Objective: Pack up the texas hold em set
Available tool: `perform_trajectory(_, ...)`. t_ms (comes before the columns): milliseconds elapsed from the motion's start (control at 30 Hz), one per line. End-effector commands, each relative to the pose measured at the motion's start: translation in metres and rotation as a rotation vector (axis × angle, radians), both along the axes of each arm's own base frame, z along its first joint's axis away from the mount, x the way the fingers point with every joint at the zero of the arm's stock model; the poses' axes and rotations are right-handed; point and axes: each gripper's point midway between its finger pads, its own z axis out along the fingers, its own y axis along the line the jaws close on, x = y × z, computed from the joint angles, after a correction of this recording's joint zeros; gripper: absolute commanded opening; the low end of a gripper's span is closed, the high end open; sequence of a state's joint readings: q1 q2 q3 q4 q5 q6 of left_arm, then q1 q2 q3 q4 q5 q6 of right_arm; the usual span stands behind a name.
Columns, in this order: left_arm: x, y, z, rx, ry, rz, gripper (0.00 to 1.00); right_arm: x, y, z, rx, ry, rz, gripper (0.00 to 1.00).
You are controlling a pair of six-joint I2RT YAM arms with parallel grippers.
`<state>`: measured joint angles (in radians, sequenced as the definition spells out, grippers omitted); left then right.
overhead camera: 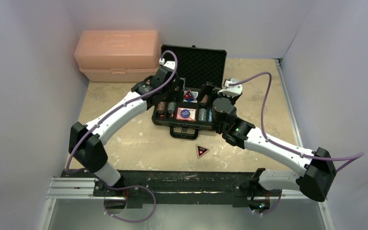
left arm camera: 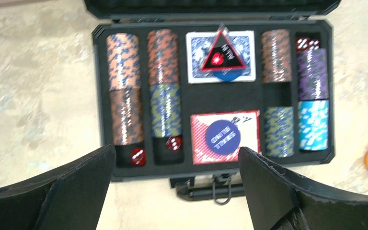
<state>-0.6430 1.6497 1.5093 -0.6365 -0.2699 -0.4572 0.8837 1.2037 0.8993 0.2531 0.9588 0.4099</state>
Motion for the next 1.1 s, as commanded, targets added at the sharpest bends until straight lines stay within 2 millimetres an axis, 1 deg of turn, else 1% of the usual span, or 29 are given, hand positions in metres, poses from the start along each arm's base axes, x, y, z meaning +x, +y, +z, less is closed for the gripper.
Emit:
perform_trajectory(0, -0.016, 0.030, 0.005, 0.070, -0.058, 0.017, 1.00, 0.000, -0.003, 0.018, 0.043, -0.022, -0.032, 0.99)
perform_trajectory(167, -0.047, 0.055, -0.007, 0.086, -0.047, 0.027, 1.00, 0.001, -0.002, 0.015, 0.037, -0.011, -0.035, 0.99)
perform_trajectory(333, -0.076, 0.075, -0.022, 0.093, -0.018, 0.027, 1.00, 0.004, 0.004, 0.009, 0.023, 0.007, -0.026, 0.99)
perform_trajectory(433, -0.092, 0.086, -0.024, 0.099, 0.002, 0.035, 0.99, 0.006, 0.008, 0.004, 0.012, 0.021, -0.020, 0.99)
perform_trajectory(600, -0.116, 0.103, -0.016, 0.096, 0.016, 0.038, 0.99, 0.011, 0.017, -0.005, -0.008, 0.052, -0.007, 0.99)
perform_trajectory(767, -0.139, 0.119, -0.005, 0.129, 0.055, 0.028, 0.99, 0.016, 0.029, -0.015, -0.038, 0.095, 0.020, 0.99)
perform_trajectory(900, -0.155, 0.130, 0.011, 0.116, 0.029, 0.000, 0.99, 0.018, 0.036, -0.015, -0.060, 0.113, 0.041, 0.99)
perform_trajectory(967, -0.159, 0.136, 0.013, 0.139, 0.011, -0.015, 0.99, 0.019, 0.043, -0.015, -0.066, 0.113, 0.080, 0.99)
perform_trajectory(1067, -0.161, 0.145, 0.006, 0.180, -0.005, -0.021, 0.99, 0.019, 0.049, -0.015, -0.083, 0.110, 0.118, 0.99)
